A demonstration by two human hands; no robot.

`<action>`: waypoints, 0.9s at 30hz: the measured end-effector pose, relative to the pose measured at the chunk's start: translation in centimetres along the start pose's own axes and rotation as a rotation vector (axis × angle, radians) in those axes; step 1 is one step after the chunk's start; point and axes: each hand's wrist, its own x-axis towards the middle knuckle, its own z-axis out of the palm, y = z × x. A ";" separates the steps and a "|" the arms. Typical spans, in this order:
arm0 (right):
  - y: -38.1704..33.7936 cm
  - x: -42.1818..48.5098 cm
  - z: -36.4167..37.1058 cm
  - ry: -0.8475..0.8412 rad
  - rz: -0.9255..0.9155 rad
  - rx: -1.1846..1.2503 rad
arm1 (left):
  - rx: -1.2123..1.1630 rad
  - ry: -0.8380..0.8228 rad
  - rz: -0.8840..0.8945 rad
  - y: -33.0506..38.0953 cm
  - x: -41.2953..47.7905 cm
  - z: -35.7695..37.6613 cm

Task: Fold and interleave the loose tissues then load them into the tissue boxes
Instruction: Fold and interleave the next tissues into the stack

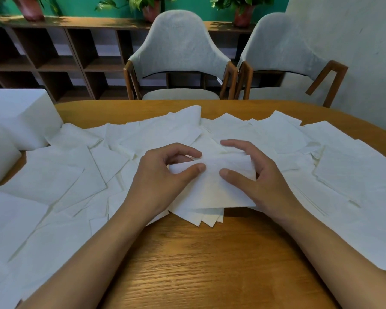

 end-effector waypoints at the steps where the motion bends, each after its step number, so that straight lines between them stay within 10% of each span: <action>1: -0.1 0.0 0.1 -0.006 -0.005 -0.014 | -0.009 0.003 -0.009 0.0 0.0 0.1; 27: 0.0 0.1 -1.4 0.058 -0.047 0.054 | 0.017 0.094 0.112 -1.8 0.0 1.0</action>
